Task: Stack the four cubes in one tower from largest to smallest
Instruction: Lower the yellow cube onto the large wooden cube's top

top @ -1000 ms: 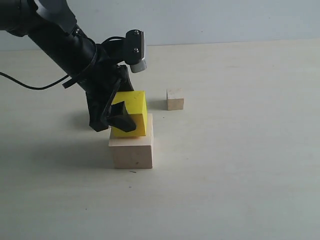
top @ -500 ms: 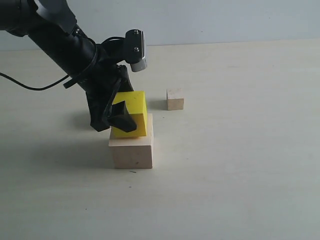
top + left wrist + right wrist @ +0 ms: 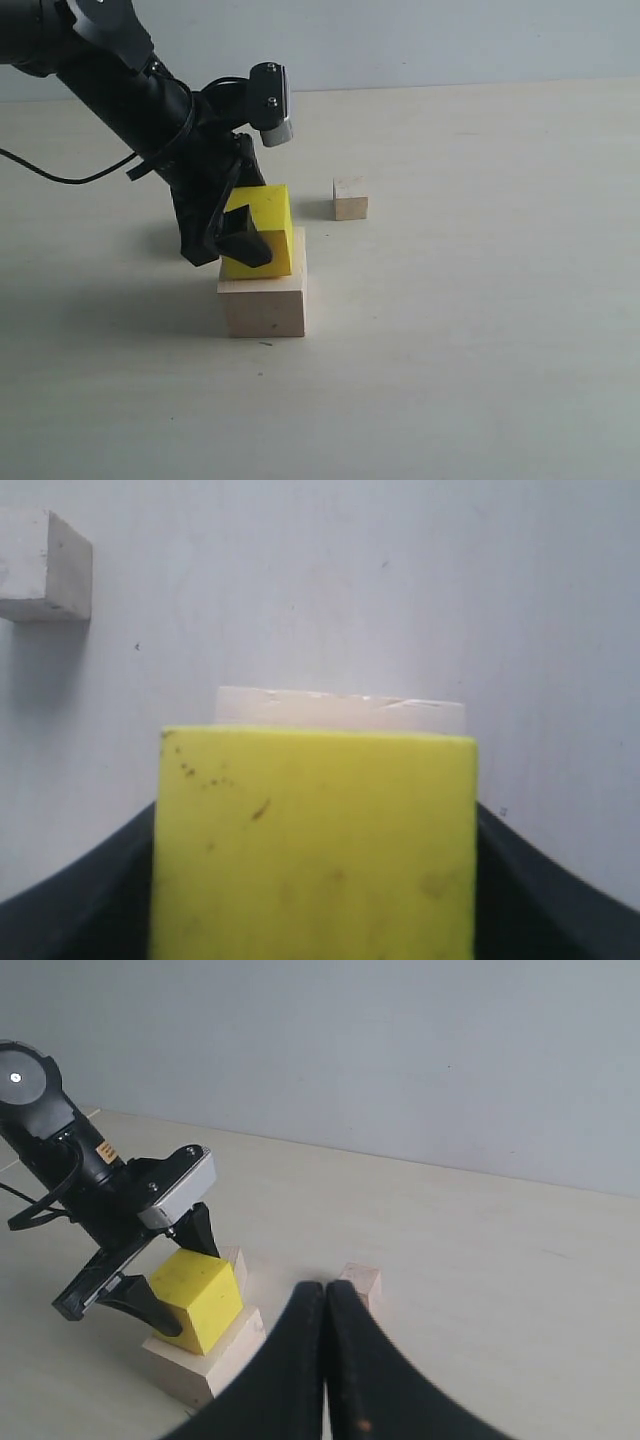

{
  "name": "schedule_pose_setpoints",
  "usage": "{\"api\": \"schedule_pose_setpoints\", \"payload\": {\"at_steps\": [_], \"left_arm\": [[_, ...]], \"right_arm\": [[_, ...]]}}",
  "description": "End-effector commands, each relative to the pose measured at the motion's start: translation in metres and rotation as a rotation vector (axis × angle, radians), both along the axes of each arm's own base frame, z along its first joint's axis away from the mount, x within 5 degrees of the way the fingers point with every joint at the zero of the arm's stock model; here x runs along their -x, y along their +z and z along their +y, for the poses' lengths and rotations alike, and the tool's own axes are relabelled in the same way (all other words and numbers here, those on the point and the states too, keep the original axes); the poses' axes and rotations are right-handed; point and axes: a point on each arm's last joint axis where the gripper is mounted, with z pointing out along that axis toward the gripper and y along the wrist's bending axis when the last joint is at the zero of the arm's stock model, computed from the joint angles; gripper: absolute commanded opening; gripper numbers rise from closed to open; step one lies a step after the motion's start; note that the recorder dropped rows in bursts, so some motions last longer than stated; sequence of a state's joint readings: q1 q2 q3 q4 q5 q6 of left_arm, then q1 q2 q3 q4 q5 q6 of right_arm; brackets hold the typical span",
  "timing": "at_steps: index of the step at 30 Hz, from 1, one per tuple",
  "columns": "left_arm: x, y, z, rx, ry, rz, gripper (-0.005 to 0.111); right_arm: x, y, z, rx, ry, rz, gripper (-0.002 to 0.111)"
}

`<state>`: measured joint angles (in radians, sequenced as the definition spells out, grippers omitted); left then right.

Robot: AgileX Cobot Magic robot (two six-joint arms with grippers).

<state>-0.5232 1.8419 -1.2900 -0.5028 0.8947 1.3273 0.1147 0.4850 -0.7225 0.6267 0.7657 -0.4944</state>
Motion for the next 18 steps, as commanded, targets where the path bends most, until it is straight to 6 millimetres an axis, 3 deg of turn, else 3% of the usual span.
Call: {"api": "schedule_pose_setpoints", "payload": {"at_steps": [1,5,7,10,14,16,18], "left_arm": [[0.0006,-0.0008,-0.0020,0.004,0.007,-0.001,0.000],[0.0004,-0.0008,-0.0020,0.004,0.006,-0.004,0.002],[0.0004,-0.0008,-0.0020,0.004,0.006,-0.004,0.009],[0.0008,-0.0005,-0.0026,0.012,0.010,0.003,0.031],[0.0003,0.0007,-0.0048,0.040,0.030,0.007,0.071],[-0.0015,0.0015,-0.0061,0.059,0.061,0.002,0.082],[-0.0013,0.0014,-0.0060,0.057,0.063,0.005,0.082]], "right_arm": [[-0.0004,-0.0001,0.0003,-0.001,0.003,0.003,0.000],[-0.0004,-0.0001,0.0003,-0.001,0.003,0.003,0.000],[-0.0004,-0.0001,0.0003,-0.001,0.003,0.003,0.000],[-0.0004,-0.0001,0.0003,-0.001,0.003,0.003,0.000],[-0.0004,-0.0001,0.0003,-0.001,0.003,0.003,0.000],[-0.0004,-0.0001,0.0003,-0.001,0.003,0.003,0.000],[-0.0004,-0.0001,0.0003,-0.001,0.003,0.003,0.000]]}}
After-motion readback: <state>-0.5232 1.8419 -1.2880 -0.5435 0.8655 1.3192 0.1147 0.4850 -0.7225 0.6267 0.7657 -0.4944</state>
